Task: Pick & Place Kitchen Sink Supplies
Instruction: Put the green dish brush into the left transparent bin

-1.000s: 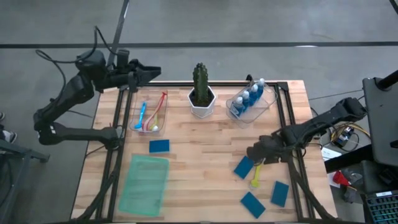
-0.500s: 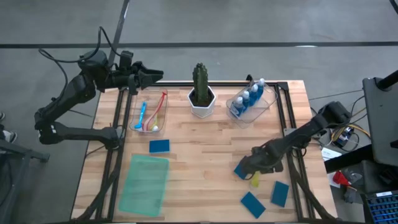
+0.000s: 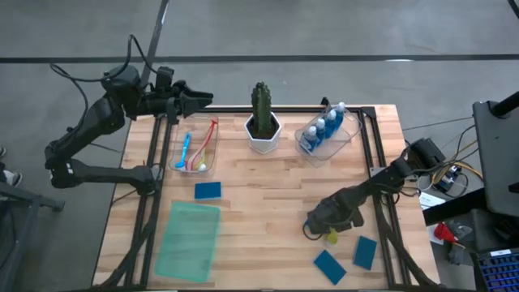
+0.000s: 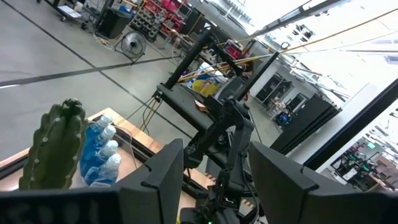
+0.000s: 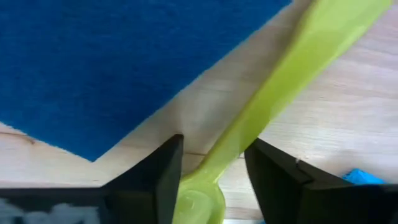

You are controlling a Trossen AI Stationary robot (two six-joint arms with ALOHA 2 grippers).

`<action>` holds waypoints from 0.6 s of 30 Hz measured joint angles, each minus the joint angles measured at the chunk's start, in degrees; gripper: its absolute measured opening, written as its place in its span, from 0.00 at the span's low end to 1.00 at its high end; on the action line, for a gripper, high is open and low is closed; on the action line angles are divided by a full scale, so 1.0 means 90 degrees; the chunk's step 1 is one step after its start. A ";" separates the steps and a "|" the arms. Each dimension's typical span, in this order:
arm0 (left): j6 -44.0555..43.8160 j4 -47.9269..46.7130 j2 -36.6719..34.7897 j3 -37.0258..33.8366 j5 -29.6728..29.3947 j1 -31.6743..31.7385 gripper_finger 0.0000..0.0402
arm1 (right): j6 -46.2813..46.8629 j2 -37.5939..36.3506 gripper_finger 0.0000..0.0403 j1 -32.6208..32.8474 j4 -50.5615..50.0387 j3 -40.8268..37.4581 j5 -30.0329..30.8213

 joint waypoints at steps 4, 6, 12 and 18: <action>0.0005 0.0000 0.0001 0.0000 0.0006 0.0000 0.43 | -0.0018 -0.0065 0.29 0.0005 0.0026 0.0011 0.0097; 0.0005 0.0001 0.0010 0.0000 0.0006 0.0000 0.43 | -0.0074 -0.0116 0.23 0.0009 0.0006 0.0005 0.0143; 0.0007 -0.0007 0.0053 0.0000 0.0017 0.0000 0.43 | -0.0362 -0.0194 0.11 0.0010 -0.0044 0.0002 0.0166; -0.0038 -0.0017 0.0166 0.0000 0.0135 0.0000 0.43 | -0.0380 -0.0405 0.14 0.0005 -0.0029 0.0114 0.0224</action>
